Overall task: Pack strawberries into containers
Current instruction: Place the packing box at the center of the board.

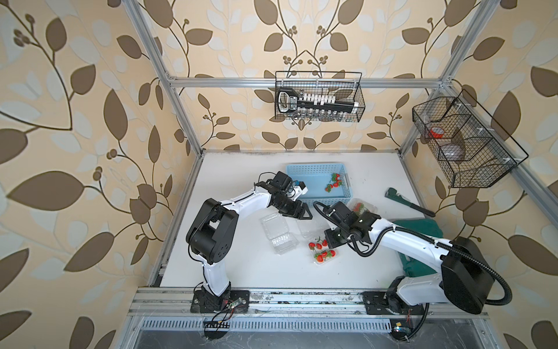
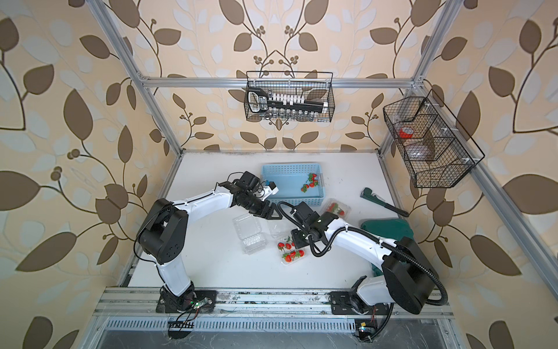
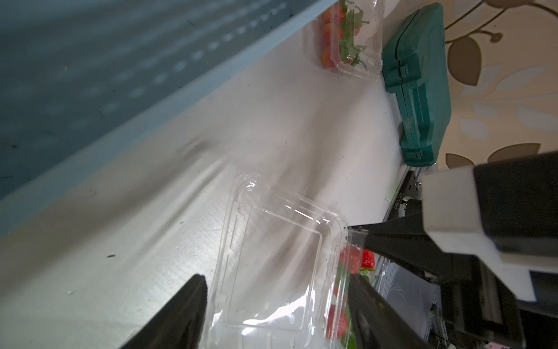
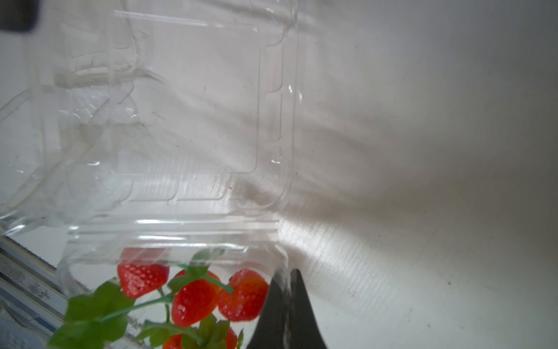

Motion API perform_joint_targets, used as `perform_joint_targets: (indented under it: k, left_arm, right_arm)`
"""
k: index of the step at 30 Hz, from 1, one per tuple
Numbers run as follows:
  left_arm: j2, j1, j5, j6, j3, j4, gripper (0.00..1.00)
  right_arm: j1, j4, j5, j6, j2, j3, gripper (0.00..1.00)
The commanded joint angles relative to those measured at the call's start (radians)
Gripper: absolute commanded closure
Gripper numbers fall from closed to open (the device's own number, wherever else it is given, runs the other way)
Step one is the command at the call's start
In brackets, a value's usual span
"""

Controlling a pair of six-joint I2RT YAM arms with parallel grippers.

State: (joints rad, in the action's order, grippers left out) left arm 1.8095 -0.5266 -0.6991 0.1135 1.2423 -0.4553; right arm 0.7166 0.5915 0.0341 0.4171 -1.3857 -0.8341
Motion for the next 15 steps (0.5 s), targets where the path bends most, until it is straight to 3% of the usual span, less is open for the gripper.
perform_joint_targets:
  k: [1, 15]
  left_arm:
    - [0.014, -0.013, 0.002, -0.016, 0.035, -0.037, 0.25]
    - [0.050, -0.012, 0.025, -0.041, 0.066, -0.097, 0.25]
  right_arm:
    - [-0.004, -0.021, 0.008, -0.009, 0.014, -0.007, 0.96]
    - [-0.005, -0.005, -0.014, -0.001, 0.045, 0.003, 0.96]
